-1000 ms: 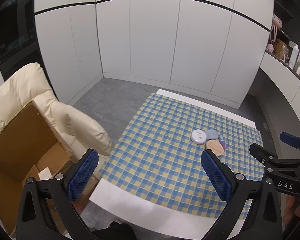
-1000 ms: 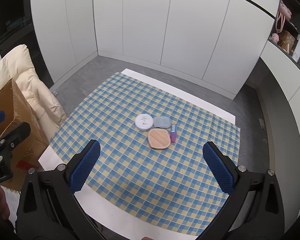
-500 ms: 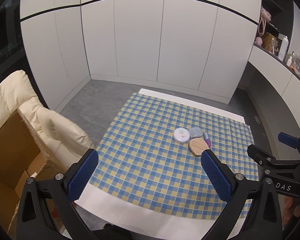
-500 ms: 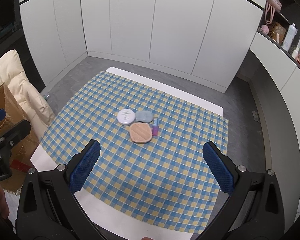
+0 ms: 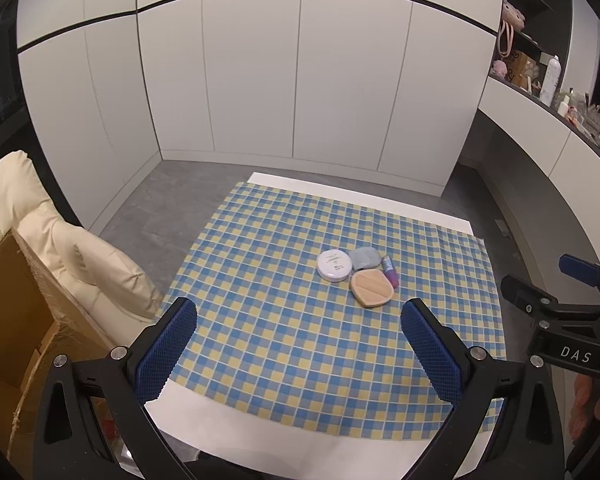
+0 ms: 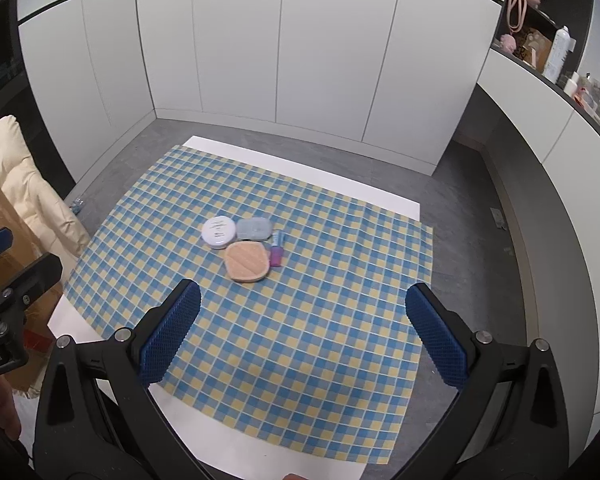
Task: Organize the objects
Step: 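Move both open grippers down toward the items on the cloth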
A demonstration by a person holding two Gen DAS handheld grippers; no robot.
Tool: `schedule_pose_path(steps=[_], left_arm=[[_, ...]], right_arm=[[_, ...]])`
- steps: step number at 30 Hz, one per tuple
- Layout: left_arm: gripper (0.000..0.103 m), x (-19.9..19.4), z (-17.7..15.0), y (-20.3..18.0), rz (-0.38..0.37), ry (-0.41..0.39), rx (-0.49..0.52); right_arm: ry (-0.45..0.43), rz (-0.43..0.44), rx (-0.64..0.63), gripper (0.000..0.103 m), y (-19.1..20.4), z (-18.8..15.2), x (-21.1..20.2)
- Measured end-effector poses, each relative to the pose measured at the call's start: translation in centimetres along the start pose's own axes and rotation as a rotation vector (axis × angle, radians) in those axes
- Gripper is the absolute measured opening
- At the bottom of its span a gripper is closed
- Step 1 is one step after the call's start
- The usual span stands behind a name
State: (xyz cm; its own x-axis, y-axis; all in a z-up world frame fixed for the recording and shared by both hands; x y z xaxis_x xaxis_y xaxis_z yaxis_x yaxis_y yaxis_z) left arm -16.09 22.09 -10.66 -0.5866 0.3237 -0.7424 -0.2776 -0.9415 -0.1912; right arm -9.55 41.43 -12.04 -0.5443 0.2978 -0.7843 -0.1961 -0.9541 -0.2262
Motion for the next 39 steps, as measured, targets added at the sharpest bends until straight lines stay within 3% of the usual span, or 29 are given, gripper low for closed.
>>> schedule_pose_path(steps=[5,9,19,27,39], left_arm=[[0.101,1.1,-0.2,-1.8,-0.017,0.006,0.030],[0.099,2.9,-0.4,-3.4,-0.021,0.004,0.065],[0.091,10.1,-2.5,-5.4,-0.013,0.075,0.090],[0.085,15.8,-4.2,-5.6,0.015,0.152,0.097],[0.085,23.2,-7.3,-7.8,0.008,0.238,0.159]], right_arm=[[0.004,-0.019,-0.002,0.103,-1.8,-0.7,0.8],[0.042,0.022,0.028,0.103,-2.8,-1.9,3.1],[0.070,0.067,-0.029,0.100,-2.2,-2.0,8.4],[0.109,0.100,-0.018,0.082,-2.9,-3.2,14.1],[0.175,0.161,-0.016,0.066,-1.6,-5.3,21.1]])
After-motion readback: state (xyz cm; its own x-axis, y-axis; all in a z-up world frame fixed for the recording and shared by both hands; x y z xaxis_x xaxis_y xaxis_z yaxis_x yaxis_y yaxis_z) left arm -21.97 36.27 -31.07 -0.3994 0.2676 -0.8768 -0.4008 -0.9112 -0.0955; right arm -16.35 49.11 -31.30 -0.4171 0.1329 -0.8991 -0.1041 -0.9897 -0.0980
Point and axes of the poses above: each gripper's, at about its wrist camera, not at the fingertips, and x roughly the way its jaws point, y to its left, z to its top, the point moved 9 cm from there along x, roughly the way its jaws point, and after that the axes turned 12 degrees about -x, right-handed, at the moved point
